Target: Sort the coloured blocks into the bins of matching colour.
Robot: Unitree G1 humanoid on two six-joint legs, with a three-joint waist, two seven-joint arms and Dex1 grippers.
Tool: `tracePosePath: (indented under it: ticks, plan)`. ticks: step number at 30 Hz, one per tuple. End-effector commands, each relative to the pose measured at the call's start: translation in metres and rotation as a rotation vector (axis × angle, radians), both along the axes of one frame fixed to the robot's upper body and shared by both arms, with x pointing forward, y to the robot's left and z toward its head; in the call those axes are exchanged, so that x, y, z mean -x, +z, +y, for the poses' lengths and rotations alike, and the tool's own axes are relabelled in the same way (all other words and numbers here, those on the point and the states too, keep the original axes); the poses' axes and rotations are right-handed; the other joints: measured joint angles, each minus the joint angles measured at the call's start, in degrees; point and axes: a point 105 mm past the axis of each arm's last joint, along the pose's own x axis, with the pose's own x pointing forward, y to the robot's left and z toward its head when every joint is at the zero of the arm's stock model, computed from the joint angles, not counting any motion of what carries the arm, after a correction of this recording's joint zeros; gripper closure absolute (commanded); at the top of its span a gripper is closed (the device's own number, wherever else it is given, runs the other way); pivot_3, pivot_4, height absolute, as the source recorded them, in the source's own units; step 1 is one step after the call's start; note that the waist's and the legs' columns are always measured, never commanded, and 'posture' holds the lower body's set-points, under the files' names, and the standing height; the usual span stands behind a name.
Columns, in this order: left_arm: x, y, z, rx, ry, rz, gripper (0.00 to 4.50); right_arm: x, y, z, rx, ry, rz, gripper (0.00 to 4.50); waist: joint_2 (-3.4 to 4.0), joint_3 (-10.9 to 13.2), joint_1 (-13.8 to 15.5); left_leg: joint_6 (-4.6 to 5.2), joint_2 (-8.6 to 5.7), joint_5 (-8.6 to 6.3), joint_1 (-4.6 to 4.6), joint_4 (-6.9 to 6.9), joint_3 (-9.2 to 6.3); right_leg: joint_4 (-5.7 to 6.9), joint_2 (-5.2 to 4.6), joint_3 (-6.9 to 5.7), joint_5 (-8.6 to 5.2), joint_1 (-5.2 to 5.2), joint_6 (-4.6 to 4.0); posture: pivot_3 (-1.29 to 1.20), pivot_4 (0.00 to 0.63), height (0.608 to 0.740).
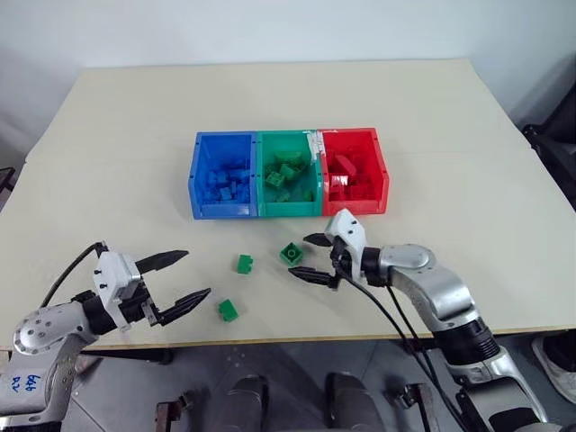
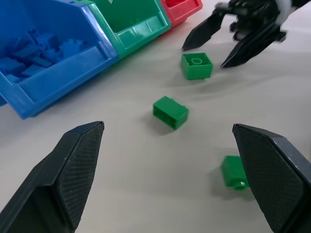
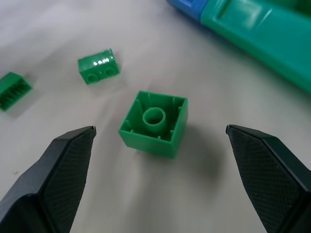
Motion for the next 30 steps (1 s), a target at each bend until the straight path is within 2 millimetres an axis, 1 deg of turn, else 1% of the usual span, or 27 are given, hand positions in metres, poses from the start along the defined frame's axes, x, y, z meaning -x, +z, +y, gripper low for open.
tracePosePath:
  ticks: [1,2,3,4,6,10,13,15,16,17,18,20,23,25,27,28,30]
  plan:
    - [0.005,0.012,-0.009,0.026,-0.020,-0.038,0.00,0.004,0.005,0.015,-0.019,0.014,-0.031,0.01,0.00,0.0,0.0,0.00,0.01,0.00,0.00,0.00,0.00,0.00,0.00,0.00,0.00,0.00,0.00,0.00,0.150,0.740]
    - [0.005,0.012,-0.010,0.028,-0.022,-0.037,0.00,0.005,0.005,0.017,-0.020,0.016,-0.029,0.40,0.00,0.0,0.0,0.00,0.01,0.00,0.00,0.00,0.00,0.00,0.01,0.00,0.00,0.00,0.00,0.00,0.150,0.740]
    - [0.005,0.013,-0.010,0.029,-0.023,-0.036,0.00,0.005,0.003,0.018,-0.014,0.010,-0.035,0.61,0.00,0.0,0.0,-0.01,0.01,0.00,0.00,-0.01,0.01,0.01,0.01,0.00,0.00,0.00,0.00,0.00,0.150,0.740]
    - [0.005,0.013,-0.011,0.030,-0.023,-0.036,0.00,0.004,0.003,0.020,-0.009,0.005,-0.040,0.93,0.00,0.0,0.0,0.00,0.00,0.00,0.00,0.00,0.01,0.01,0.01,0.00,0.00,0.00,0.00,0.00,0.150,0.740]
    - [0.003,0.013,-0.011,0.031,-0.027,-0.037,0.00,-0.003,0.001,0.021,0.006,-0.032,-0.064,1.61,0.00,0.0,0.0,0.00,0.00,0.00,0.01,-0.01,0.01,0.01,0.01,0.00,0.00,0.00,0.00,0.00,0.150,0.740]
    - [0.001,0.014,-0.011,0.037,-0.029,-0.039,0.00,-0.008,0.006,0.022,-0.003,-0.057,-0.091,2.97,-0.01,0.0,0.0,-0.01,-0.17,0.01,0.01,-0.01,0.02,0.04,0.04,0.00,0.00,-0.01,0.00,0.00,0.150,0.740]
    - [-0.001,0.016,-0.010,0.047,-0.012,-0.052,0.00,-0.009,0.023,0.022,-0.038,-0.030,-0.129,3.00,-0.01,0.0,-0.2,-0.01,-0.17,0.00,0.01,-0.03,0.02,0.11,0.03,0.00,0.00,-0.01,0.00,0.00,0.150,0.740]
    - [-0.003,0.019,-0.008,0.081,0.024,-0.067,0.00,-0.021,0.045,0.020,-0.077,-0.057,-0.168,3.00,-0.01,0.0,-0.4,-0.01,-0.17,0.01,0.00,-0.03,0.02,0.22,0.03,0.00,0.00,-0.01,0.00,0.00,0.150,0.740]
    - [-0.003,0.020,-0.007,0.092,0.036,-0.071,0.00,-0.025,0.051,0.019,-0.087,-0.069,-0.174,3.00,-0.01,0.0,-0.5,-0.01,-0.17,0.01,0.00,-0.01,0.02,0.24,0.03,0.00,0.00,-0.02,0.00,0.00,0.150,0.740]
    - [-0.004,0.021,-0.006,0.108,0.052,-0.076,0.00,-0.034,0.064,0.018,-0.108,-0.096,-0.198,3.00,-0.01,0.0,-0.6,-0.02,-0.17,0.01,0.00,-0.01,0.02,0.25,0.03,0.00,0.00,-0.02,0.00,0.00,0.150,0.740]
    - [-0.004,0.022,-0.006,0.117,0.062,-0.078,0.00,-0.040,0.071,0.018,-0.122,-0.112,-0.211,3.00,-0.01,0.0,-1.0,-0.03,-0.16,0.01,0.01,-0.01,0.01,0.27,0.04,0.00,0.00,-0.02,0.00,0.00,0.150,0.740]
    - [-0.003,0.020,-0.004,0.132,0.086,-0.076,0.00,-0.057,0.092,0.017,-0.143,-0.153,-0.273,3.00,-0.02,0.0,-1.2,-0.03,-0.16,0.02,0.01,-0.04,0.01,0.29,0.05,0.00,0.00,-0.04,-0.01,0.00,0.150,0.740]
    - [-0.003,0.016,-0.003,0.140,0.112,-0.072,0.00,-0.083,0.105,0.016,-0.097,-0.224,-0.360,3.00,-0.02,0.0,-1.5,-0.03,-0.18,0.02,0.02,-0.09,0.05,0.32,0.04,-0.01,-0.01,-0.09,-0.01,0.00,0.150,0.740]
    - [-0.003,0.014,-0.003,0.143,0.118,-0.072,0.00,-0.096,0.111,0.017,-0.099,-0.265,-0.390,3.00,-0.02,0.0,-1.6,-0.04,-0.18,0.02,0.02,-0.13,0.04,0.33,0.04,-0.02,-0.01,-0.12,-0.03,0.00,0.150,0.740]
    - [-0.002,0.014,-0.004,0.145,0.119,-0.073,0.00,-0.100,0.112,0.021,-0.107,-0.254,-0.392,2.27,-0.02,0.0,-1.8,-0.04,-0.18,0.02,0.01,-0.15,0.04,0.34,0.04,-0.02,-0.01,-0.14,-0.03,0.00,0.150,0.740]
    - [-0.002,0.013,-0.005,0.145,0.120,-0.073,0.00,-0.101,0.113,0.022,-0.113,-0.251,-0.397,2.01,-0.02,0.0,-1.8,-0.04,-0.17,0.02,0.02,-0.14,0.04,0.34,0.04,-0.03,-0.01,-0.13,-0.03,0.00,0.150,0.740]
    - [-0.001,0.013,-0.005,0.145,0.123,-0.074,0.00,-0.099,0.116,0.025,-0.123,-0.223,-0.406,1.26,-0.02,0.0,-1.8,-0.03,-0.16,0.02,0.01,-0.13,0.03,0.34,0.03,-0.03,0.00,-0.13,-0.03,0.00,0.150,0.740]
